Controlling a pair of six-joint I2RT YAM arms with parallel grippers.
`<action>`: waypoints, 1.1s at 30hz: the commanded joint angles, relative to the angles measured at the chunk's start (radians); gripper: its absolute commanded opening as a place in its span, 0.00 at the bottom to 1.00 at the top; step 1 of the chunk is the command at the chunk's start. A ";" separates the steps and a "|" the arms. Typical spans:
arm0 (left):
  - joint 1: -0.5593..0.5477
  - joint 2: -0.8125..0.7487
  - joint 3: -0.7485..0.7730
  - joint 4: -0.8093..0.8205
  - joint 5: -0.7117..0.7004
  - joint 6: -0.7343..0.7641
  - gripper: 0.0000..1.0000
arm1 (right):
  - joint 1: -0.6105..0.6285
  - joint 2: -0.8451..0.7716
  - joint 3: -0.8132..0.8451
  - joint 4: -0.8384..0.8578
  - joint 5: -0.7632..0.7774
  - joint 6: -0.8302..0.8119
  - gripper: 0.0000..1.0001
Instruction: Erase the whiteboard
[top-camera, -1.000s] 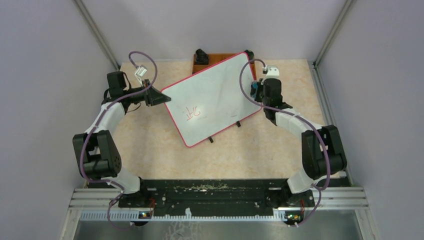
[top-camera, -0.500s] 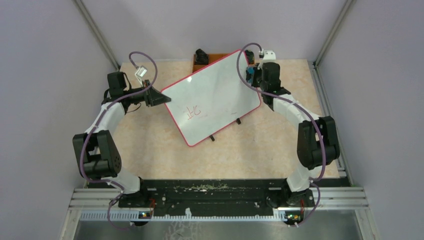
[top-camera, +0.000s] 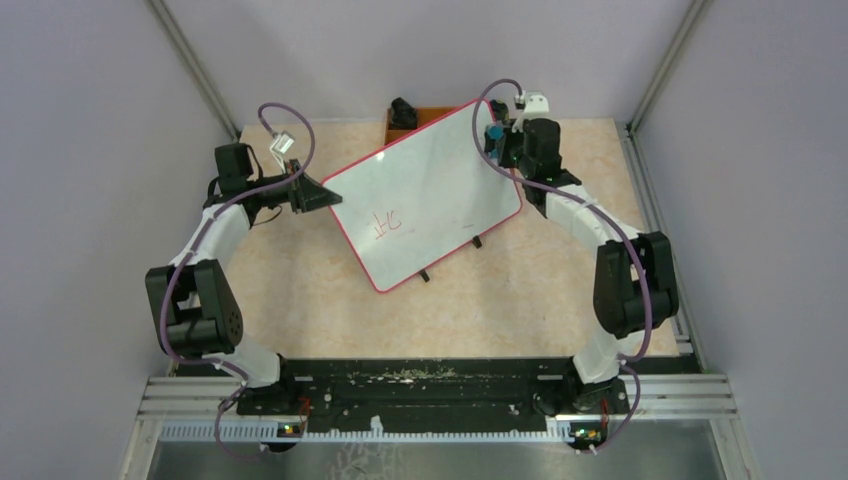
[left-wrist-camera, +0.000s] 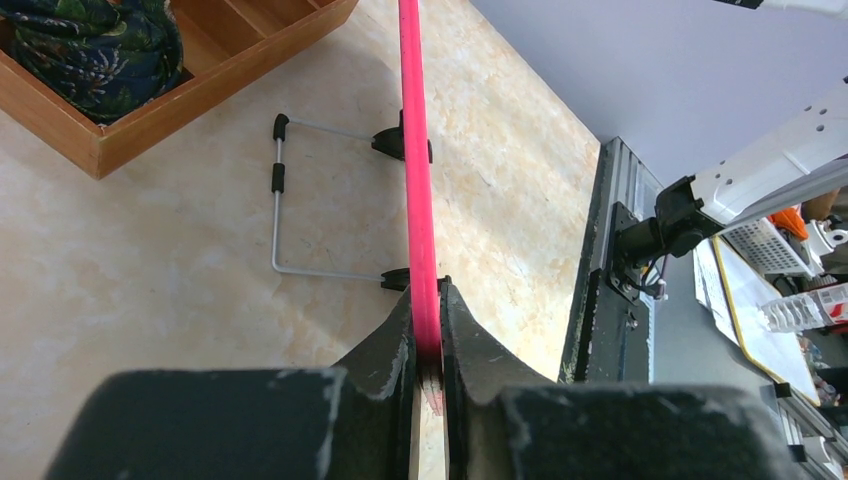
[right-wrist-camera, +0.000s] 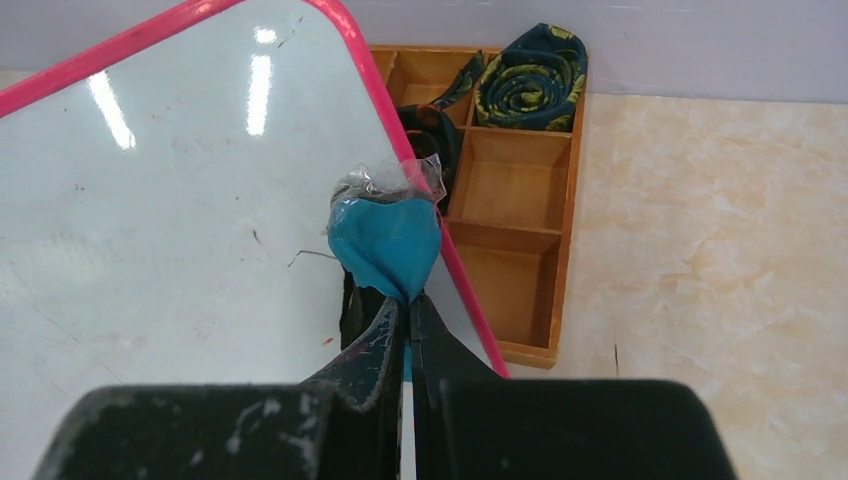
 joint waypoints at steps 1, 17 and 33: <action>-0.005 0.022 0.032 0.022 -0.008 0.075 0.00 | 0.037 -0.063 -0.032 0.072 -0.014 0.010 0.00; -0.004 0.016 0.028 0.016 -0.006 0.079 0.00 | 0.134 -0.145 -0.242 0.126 0.043 0.014 0.00; -0.004 0.015 0.032 0.009 -0.011 0.085 0.00 | 0.005 -0.142 -0.206 0.061 0.130 -0.001 0.00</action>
